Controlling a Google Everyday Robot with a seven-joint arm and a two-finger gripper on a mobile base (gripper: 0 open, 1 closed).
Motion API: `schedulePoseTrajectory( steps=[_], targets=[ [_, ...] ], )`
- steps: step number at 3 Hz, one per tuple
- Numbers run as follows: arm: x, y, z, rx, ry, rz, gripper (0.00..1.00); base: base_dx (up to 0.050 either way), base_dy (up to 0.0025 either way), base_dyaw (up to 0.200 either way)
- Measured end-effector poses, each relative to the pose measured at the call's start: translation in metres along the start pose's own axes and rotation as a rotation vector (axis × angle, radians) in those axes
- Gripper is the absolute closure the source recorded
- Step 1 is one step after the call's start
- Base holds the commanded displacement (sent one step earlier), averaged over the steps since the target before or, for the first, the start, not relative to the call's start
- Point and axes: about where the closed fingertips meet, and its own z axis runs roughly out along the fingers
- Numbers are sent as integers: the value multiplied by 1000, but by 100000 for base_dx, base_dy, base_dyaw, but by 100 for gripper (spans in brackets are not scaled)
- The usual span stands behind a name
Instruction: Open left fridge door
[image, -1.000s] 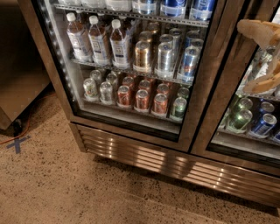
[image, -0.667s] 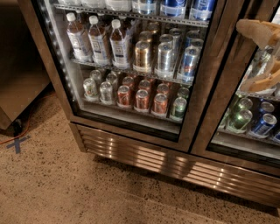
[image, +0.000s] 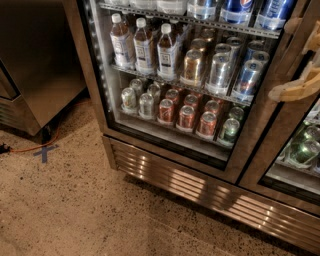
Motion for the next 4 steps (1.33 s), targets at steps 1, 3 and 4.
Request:
schedulePoseTrajectory(
  steps=[1, 3, 4],
  targets=[
    [0, 0, 0, 0, 0, 0, 0, 0, 0, 0],
    [0, 0, 0, 0, 0, 0, 40, 0, 0, 0],
    [0, 0, 0, 0, 0, 0, 63, 0, 0, 0]
  ],
)
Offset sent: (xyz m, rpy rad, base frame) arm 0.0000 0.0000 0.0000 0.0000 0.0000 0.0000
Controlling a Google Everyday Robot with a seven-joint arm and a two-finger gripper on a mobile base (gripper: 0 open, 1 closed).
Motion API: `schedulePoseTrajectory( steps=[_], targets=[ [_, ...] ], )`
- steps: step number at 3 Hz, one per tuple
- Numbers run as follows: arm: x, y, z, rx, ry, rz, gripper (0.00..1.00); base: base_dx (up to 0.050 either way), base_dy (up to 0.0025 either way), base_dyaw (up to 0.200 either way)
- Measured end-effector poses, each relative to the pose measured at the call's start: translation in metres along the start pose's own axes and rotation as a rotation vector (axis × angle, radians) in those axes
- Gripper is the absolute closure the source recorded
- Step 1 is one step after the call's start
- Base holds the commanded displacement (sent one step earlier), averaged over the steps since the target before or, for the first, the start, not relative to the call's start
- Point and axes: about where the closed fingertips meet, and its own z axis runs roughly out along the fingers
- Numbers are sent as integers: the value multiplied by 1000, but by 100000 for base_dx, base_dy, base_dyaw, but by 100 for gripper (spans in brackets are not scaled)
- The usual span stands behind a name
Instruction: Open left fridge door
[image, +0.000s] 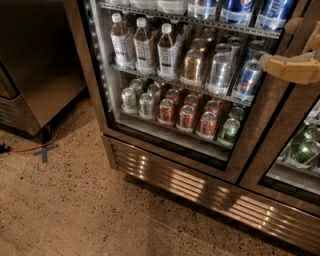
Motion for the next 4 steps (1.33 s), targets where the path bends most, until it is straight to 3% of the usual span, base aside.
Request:
schedulePoseTrajectory(
  steps=[1, 2, 4],
  targets=[
    [0, 0, 0, 0, 0, 0, 87, 0, 0, 0],
    [0, 0, 0, 0, 0, 0, 100, 0, 0, 0],
    [0, 0, 0, 0, 0, 0, 100, -5000, 0, 1]
  ],
)
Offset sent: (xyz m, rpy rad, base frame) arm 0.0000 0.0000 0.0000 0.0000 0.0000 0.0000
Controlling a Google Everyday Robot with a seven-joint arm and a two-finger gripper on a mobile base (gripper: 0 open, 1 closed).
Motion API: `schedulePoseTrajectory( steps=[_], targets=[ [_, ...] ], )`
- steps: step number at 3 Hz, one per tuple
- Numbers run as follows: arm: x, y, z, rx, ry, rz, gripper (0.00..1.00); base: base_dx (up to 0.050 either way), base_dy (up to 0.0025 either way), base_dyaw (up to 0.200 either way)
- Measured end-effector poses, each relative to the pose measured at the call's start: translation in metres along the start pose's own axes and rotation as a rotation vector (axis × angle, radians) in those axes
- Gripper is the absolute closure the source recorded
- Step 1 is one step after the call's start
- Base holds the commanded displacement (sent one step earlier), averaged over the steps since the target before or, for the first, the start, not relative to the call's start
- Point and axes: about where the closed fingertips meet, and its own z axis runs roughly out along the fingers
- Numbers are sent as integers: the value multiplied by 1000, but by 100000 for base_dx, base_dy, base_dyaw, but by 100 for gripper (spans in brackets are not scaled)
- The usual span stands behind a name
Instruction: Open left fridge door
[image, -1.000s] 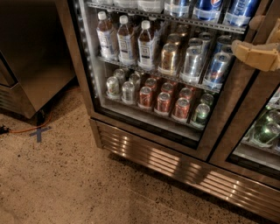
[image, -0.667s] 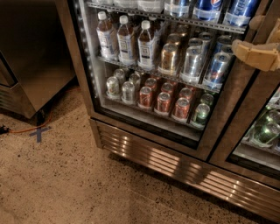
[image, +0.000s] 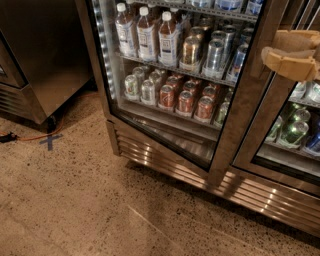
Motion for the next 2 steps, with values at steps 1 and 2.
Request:
schedulePoseTrajectory(
  steps=[1, 2],
  targets=[
    [0, 0, 0, 0, 0, 0, 100, -4999, -2, 12],
    [0, 0, 0, 0, 0, 0, 100, -5001, 3, -17]
  ],
)
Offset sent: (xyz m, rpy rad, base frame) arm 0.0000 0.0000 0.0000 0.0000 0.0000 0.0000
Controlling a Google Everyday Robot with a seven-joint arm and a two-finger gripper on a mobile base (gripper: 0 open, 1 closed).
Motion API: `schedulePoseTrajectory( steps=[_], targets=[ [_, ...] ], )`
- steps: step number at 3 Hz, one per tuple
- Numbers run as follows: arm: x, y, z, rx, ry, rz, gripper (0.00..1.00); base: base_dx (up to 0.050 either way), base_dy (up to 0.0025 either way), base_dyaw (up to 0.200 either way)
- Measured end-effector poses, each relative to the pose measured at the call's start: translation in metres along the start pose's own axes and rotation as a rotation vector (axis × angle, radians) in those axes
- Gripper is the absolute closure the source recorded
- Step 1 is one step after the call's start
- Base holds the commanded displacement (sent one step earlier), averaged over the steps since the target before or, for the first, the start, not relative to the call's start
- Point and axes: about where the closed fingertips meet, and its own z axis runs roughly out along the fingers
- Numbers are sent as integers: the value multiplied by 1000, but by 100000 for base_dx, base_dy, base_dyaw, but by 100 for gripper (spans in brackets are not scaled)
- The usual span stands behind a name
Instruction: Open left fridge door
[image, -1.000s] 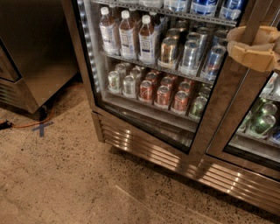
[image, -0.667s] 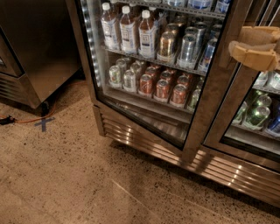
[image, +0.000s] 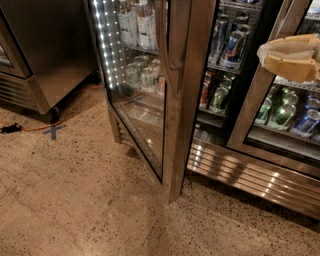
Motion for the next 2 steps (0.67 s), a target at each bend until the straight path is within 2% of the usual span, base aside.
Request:
schedulePoseTrajectory(
  steps=[1, 2],
  targets=[
    [0, 0, 0, 0, 0, 0, 100, -4994, -13, 92],
    [0, 0, 0, 0, 0, 0, 100, 0, 0, 0]
  ],
)
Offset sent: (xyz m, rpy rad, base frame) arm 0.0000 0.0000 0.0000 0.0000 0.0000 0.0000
